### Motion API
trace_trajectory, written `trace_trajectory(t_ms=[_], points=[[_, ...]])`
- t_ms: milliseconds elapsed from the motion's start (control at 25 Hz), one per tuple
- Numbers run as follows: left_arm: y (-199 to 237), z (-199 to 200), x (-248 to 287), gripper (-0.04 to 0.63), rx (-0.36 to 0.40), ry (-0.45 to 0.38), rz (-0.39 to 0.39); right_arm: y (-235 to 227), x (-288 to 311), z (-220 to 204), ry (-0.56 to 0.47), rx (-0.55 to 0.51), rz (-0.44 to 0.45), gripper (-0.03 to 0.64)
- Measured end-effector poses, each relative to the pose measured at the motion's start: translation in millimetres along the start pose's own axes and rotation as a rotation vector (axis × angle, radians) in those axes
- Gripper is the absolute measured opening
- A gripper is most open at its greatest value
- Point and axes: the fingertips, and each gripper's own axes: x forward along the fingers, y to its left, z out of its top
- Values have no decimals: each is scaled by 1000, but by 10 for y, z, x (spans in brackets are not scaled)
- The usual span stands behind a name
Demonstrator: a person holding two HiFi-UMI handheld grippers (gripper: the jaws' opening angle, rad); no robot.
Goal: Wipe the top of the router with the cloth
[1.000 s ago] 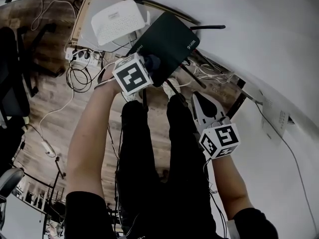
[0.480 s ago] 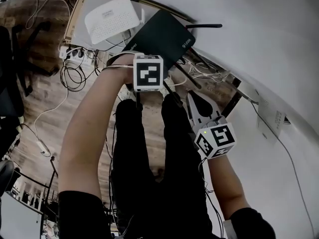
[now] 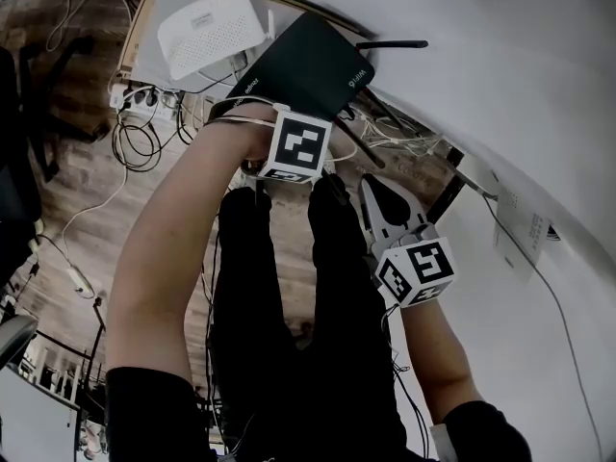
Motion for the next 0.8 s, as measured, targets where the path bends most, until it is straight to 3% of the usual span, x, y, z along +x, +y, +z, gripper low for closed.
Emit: trace_trajectory(t_ms=[200,480,800], points=[[72,44,-30,54,-29,-38,31,-10,-6,-14,4,2,6,2],[461,213,-299,52,-137,-201,241,32,-50,16,-8,34,20,2],[792,345,-522,49,-190,-286,368,54,-57,43,-5,29,39,2]])
